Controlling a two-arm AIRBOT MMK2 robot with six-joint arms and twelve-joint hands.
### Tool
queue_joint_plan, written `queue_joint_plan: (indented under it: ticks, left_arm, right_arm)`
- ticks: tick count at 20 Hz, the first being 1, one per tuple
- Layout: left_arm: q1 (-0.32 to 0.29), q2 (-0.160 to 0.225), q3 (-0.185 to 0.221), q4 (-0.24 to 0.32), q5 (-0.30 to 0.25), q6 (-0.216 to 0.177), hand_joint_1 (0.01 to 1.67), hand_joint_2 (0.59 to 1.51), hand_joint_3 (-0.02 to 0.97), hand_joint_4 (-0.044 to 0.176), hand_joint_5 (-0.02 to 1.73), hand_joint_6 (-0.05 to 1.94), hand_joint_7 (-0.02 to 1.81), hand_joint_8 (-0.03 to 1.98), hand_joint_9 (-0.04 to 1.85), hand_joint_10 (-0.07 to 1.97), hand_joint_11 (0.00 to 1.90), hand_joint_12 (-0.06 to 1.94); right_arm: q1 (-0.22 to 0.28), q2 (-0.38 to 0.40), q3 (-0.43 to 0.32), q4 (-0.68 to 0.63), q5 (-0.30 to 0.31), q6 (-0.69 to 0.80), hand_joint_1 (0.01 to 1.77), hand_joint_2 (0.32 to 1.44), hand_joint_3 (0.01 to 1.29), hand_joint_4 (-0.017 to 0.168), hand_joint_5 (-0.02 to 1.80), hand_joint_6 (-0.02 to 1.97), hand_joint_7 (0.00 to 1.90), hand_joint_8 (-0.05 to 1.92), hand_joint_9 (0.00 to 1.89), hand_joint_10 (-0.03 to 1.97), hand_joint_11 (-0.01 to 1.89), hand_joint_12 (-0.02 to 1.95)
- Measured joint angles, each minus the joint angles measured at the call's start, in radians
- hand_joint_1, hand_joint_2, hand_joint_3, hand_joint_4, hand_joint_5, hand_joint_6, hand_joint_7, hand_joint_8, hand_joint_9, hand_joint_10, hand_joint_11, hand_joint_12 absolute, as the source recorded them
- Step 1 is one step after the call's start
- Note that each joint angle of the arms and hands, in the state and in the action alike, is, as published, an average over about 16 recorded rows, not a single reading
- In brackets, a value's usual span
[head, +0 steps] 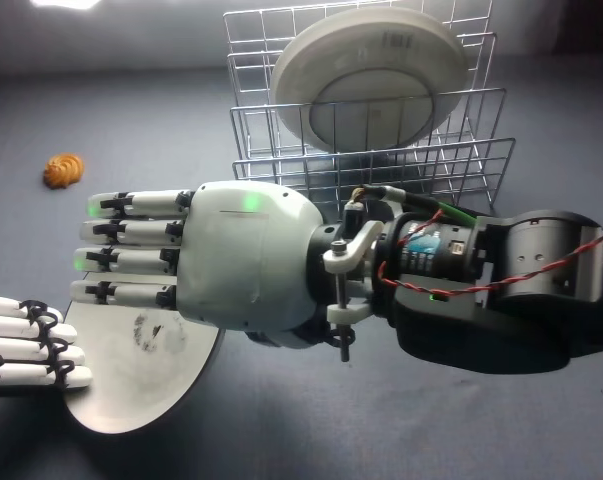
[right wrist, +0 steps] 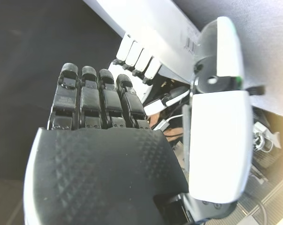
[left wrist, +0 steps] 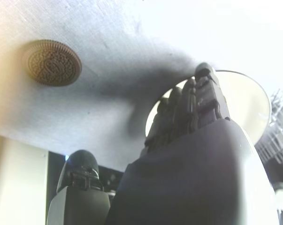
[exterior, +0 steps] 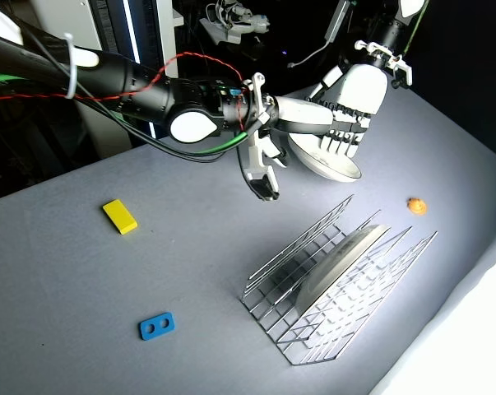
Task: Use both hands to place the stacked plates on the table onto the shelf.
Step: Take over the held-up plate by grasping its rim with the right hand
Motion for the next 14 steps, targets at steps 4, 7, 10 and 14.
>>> queue_joint_plan:
  ticks: [4, 7, 10, 14]
  left_arm:
    - [0.003, 0.000, 0.001, -0.002, 0.000, 0.000, 0.02, 1.121, 0.015, -0.007, 0.00, -0.02, -0.01, 0.00, -0.02, -0.03, 0.02, 0.00]
    - [0.004, -0.001, 0.002, -0.005, 0.000, 0.000, 0.02, 1.117, 0.016, -0.007, 0.00, -0.02, -0.01, 0.00, -0.02, -0.03, 0.02, 0.00]
    - [0.005, -0.002, 0.003, -0.008, -0.001, 0.000, 0.02, 1.113, 0.016, -0.007, 0.00, -0.02, -0.01, 0.00, -0.02, -0.03, 0.02, 0.00]
    - [0.007, -0.003, 0.006, -0.013, -0.003, 0.000, 0.02, 1.106, 0.016, -0.007, 0.00, -0.02, -0.01, 0.00, -0.02, -0.03, 0.02, 0.00]
  right_arm:
    - [-0.008, -0.047, 0.039, 0.016, -0.011, -0.027, 1.05, 0.94, 0.01, 0.004, 0.02, 0.03, 0.01, 0.01, 0.02, 0.01, 0.02, 0.03]
    - [-0.014, -0.077, 0.065, 0.036, -0.016, -0.047, 1.07, 0.94, 0.01, 0.004, 0.02, 0.03, 0.01, 0.01, 0.02, 0.01, 0.02, 0.05]
    - [-0.021, -0.099, 0.085, 0.057, -0.016, -0.066, 1.08, 0.94, 0.01, 0.004, 0.02, 0.03, 0.01, 0.01, 0.02, 0.01, 0.02, 0.05]
    - [-0.026, -0.121, 0.105, 0.082, -0.017, -0.085, 1.07, 0.94, 0.01, 0.004, 0.02, 0.03, 0.01, 0.01, 0.02, 0.01, 0.02, 0.05]
